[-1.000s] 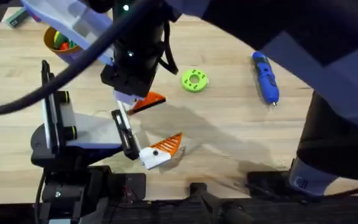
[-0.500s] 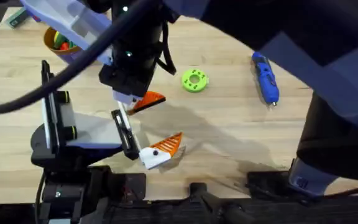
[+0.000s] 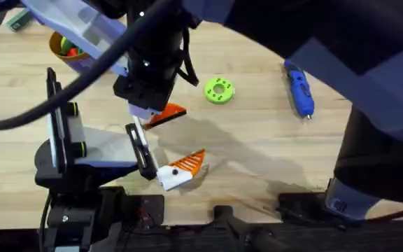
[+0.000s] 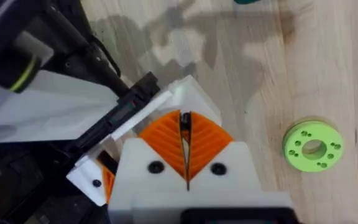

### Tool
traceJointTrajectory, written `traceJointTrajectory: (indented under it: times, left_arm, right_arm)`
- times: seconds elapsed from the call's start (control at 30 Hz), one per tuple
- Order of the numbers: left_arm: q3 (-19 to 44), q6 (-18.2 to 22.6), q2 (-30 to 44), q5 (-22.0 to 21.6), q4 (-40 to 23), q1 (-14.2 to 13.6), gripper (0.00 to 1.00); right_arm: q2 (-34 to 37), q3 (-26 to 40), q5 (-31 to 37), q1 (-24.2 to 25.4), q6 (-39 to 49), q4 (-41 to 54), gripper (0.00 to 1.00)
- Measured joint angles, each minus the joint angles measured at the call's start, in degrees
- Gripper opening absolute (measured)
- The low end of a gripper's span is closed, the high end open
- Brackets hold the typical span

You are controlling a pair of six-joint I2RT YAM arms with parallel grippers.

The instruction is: Pick up the gripper from the table and insert it into the empty holder that is missing its gripper. Then pick up a screw, insert it into the mounting hole, and use the screwdriver to tighten it. Finally, clean up the table by picking up the vegetable and placing it into the bucket.

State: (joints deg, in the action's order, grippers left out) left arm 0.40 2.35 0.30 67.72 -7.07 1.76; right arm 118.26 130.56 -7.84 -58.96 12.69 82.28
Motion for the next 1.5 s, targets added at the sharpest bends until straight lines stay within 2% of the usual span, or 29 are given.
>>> traceJointTrajectory:
  times: [0.83,0.87,0.9,1.07,1.1,1.5]
  left_arm:
    - [0.0,-0.3,0.0,0.0,0.0,0.0,0.985]
    - [0.0,-0.3,0.0,0.0,0.0,0.0,0.986]
    - [0.0,-0.3,0.0,0.0,0.0,0.0,0.986]
    - [0.0,-0.7,0.0,0.0,0.0,0.1,0.985]
    - [0.0,-0.7,0.0,0.0,0.0,0.1,0.985]
    - [0.0,-0.6,0.0,0.2,0.0,0.0,0.985]
  right_arm:
    - [0.0,-1.6,0.0,0.0,-0.3,-0.9,0.011]
    - [0.0,-1.6,0.0,0.0,-0.6,-0.9,0.079]
    - [0.0,-1.6,-0.2,0.0,-0.7,-1.0,0.202]
    - [0.0,-1.6,1.1,0.8,-0.6,-0.6,0.919]
    - [0.0,-1.6,1.2,1.2,-0.7,-0.6,0.973]
    - [-0.7,-1.8,0.5,2.2,-3.9,0.5,0.993]
